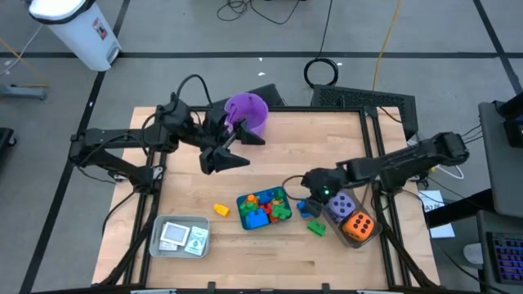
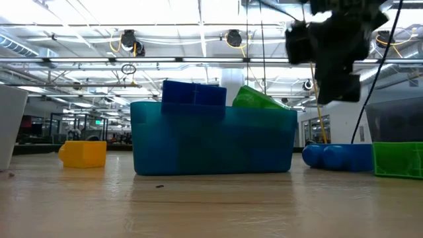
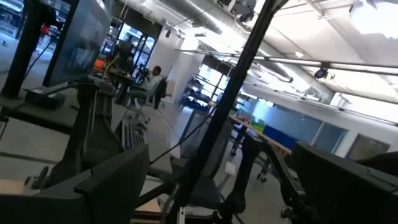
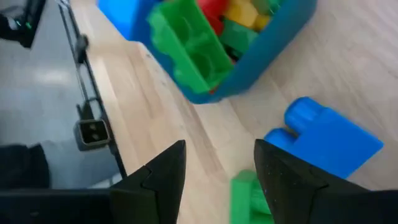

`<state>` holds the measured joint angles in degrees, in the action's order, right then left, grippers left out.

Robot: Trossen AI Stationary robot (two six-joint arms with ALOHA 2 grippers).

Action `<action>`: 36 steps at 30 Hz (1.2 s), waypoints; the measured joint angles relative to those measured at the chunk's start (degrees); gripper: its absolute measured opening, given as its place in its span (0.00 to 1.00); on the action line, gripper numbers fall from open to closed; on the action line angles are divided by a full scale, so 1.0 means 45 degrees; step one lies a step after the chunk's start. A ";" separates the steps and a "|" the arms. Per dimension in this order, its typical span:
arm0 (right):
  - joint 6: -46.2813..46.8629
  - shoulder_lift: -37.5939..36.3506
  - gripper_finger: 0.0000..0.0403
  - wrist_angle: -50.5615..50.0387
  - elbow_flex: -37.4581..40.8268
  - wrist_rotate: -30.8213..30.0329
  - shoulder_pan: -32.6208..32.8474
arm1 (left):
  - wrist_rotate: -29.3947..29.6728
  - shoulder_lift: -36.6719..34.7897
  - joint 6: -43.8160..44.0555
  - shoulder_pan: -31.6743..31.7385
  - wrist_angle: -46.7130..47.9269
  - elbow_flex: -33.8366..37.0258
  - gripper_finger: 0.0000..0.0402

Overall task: Pick & Place Toys
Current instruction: Put the blue game piece into the blue bin

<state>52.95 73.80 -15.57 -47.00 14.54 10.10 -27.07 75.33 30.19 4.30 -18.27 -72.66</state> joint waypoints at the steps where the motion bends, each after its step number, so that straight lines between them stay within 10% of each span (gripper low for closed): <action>1: -0.0208 0.0260 0.45 -0.0018 0.0000 0.0405 -0.0249 | -0.0010 -0.0031 -0.0070 -0.0007 0.0089 0.0000 0.99; 18: -0.3053 0.0870 0.45 -0.3506 -0.0006 0.2842 -0.2849 | -0.0002 -0.0093 -0.0409 0.0048 0.2084 0.0000 0.99; 36: -0.2912 0.0870 0.45 -0.0369 0.1725 0.3099 -0.3024 | 0.0884 -0.0093 -0.0431 0.0048 0.2134 0.0000 0.99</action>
<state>39.85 77.71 -17.23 -39.24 28.49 -3.50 -23.09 74.91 28.25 4.51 -8.67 -72.66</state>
